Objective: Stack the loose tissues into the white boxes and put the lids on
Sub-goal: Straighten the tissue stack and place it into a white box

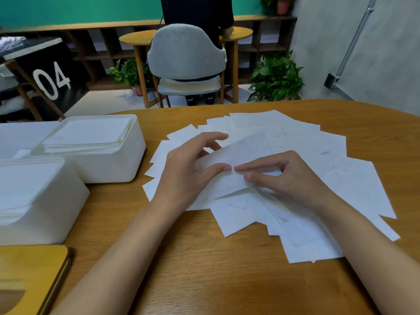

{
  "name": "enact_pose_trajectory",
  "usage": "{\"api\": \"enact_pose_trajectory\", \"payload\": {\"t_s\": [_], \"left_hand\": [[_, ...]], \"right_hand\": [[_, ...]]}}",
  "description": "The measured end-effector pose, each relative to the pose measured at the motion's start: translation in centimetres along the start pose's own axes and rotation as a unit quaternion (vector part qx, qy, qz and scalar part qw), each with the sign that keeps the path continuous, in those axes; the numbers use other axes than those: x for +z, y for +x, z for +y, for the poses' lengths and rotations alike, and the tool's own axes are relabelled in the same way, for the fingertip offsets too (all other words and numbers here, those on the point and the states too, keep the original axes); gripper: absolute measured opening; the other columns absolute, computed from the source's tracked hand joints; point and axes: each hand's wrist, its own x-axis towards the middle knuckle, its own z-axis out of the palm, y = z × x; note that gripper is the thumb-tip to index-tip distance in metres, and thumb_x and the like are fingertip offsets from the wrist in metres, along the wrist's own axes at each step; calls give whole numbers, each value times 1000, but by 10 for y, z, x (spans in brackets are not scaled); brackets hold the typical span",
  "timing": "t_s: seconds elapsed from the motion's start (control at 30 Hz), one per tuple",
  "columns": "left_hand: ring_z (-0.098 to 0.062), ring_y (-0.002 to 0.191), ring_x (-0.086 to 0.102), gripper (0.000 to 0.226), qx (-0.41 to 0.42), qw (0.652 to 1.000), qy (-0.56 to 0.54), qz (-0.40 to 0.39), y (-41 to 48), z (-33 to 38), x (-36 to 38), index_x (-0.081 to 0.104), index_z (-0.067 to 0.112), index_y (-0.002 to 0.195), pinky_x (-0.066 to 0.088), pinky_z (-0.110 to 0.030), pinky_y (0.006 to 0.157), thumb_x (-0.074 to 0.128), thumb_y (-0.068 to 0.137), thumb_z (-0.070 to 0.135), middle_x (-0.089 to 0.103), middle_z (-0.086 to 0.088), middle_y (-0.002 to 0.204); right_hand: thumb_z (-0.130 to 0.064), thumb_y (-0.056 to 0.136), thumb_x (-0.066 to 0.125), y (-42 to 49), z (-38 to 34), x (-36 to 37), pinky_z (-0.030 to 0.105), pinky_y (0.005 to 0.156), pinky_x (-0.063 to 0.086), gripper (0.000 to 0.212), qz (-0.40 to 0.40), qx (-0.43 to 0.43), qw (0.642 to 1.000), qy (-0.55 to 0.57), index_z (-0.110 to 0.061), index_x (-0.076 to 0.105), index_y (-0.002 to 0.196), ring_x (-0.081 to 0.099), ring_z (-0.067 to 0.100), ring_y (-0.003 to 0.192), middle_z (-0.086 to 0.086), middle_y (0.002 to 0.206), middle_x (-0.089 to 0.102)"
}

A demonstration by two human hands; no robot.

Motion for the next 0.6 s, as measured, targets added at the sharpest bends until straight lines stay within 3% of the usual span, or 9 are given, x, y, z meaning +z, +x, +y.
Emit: {"api": "enact_pose_trajectory", "payload": {"t_s": [0.13, 0.23, 0.33, 0.47, 0.53, 0.6], "left_hand": [[-4, 101, 71, 54, 19, 1000, -9, -16, -1, 1, 1, 65, 26, 135, 57, -21, 91, 86, 85, 24, 75, 8, 103], [-5, 110, 67, 57, 39, 999, 29, -2, -2, -1, 5, 62, 23, 139, 54, -21, 97, 85, 87, 26, 71, 7, 118], [-11, 110, 57, 48, 68, 993, 100, 17, -3, -5, 8, 65, 19, 126, 46, -18, 92, 88, 86, 32, 62, 2, 121], [-11, 80, 59, 27, 53, 986, 59, -147, -7, -9, 9, 72, 24, 96, 45, -21, 70, 89, 82, 40, 64, 12, 87], [-9, 84, 61, 32, 42, 972, 74, -219, -10, -10, 14, 74, 29, 94, 48, -25, 73, 89, 77, 51, 65, 14, 88], [-7, 93, 61, 38, 24, 966, 68, -248, -11, -10, 15, 76, 31, 99, 48, -22, 78, 88, 75, 58, 65, 16, 98]], "right_hand": [[-9, 93, 76, 0, -1, -5, 10, 90, 49, 26, -4, -1, 1000, 0, -31, 83, 106, 68, -2, 111, -18, 109, 79], [-4, 95, 73, 0, 2, -1, 14, 91, 52, 28, -24, 7, 1000, 12, -25, 83, 110, 70, 1, 111, -13, 110, 79], [0, 96, 70, 2, 4, 2, 9, 82, 53, 28, 40, 19, 998, 37, -19, 81, 114, 69, -4, 107, -9, 116, 78], [5, 96, 68, 3, 8, 3, 9, 74, 55, 32, 108, 27, 991, 71, -14, 78, 119, 70, -8, 99, -3, 124, 73], [1, 96, 69, 5, 12, 3, 15, 83, 58, 33, 120, 18, 992, 40, -22, 79, 118, 68, -8, 106, -9, 124, 73], [-6, 96, 72, 6, 18, 2, 26, 104, 54, 34, 127, 18, 992, -1, -32, 80, 116, 64, -5, 117, -18, 122, 74]]}}
